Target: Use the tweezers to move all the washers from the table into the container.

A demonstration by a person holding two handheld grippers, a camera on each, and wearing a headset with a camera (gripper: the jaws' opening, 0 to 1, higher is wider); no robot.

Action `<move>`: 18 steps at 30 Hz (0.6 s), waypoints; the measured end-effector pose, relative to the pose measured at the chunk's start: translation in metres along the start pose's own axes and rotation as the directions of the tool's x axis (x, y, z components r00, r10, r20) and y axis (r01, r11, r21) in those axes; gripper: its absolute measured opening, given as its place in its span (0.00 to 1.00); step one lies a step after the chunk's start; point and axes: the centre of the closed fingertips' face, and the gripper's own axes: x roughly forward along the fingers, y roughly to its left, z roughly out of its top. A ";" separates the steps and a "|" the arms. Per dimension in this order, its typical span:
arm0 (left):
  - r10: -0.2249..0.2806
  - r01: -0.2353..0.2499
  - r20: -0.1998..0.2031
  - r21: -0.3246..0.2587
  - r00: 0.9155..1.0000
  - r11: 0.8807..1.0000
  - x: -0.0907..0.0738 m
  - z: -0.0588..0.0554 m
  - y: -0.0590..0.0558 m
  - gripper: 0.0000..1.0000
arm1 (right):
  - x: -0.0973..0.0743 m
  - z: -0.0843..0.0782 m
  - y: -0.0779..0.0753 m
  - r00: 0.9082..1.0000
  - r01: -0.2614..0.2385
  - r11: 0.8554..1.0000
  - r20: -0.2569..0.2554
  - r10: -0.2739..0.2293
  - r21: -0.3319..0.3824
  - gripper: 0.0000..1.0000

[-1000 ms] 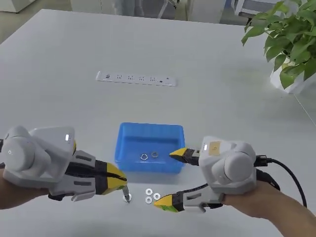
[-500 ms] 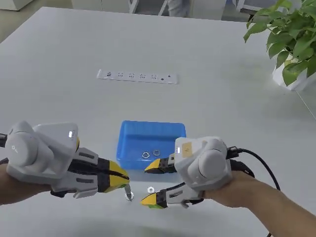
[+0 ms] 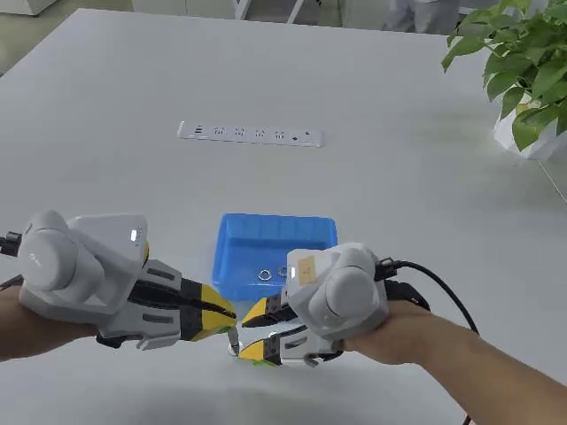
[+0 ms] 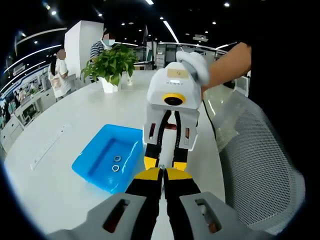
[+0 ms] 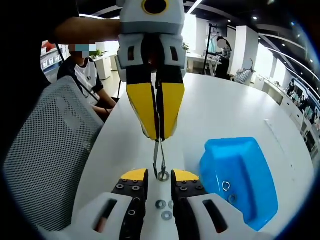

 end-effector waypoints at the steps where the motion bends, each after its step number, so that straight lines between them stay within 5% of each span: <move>1: 0.000 0.000 0.000 -0.001 1.000 1.000 0.000 0.000 0.000 0.05 | 0.002 0.000 0.000 1.000 -0.004 1.000 -0.002 0.004 0.000 0.18; 18: -0.003 0.003 -0.006 -0.002 1.000 1.000 0.000 -0.001 0.001 0.05 | 0.008 0.002 0.001 1.000 -0.007 0.999 -0.021 0.007 -0.031 0.10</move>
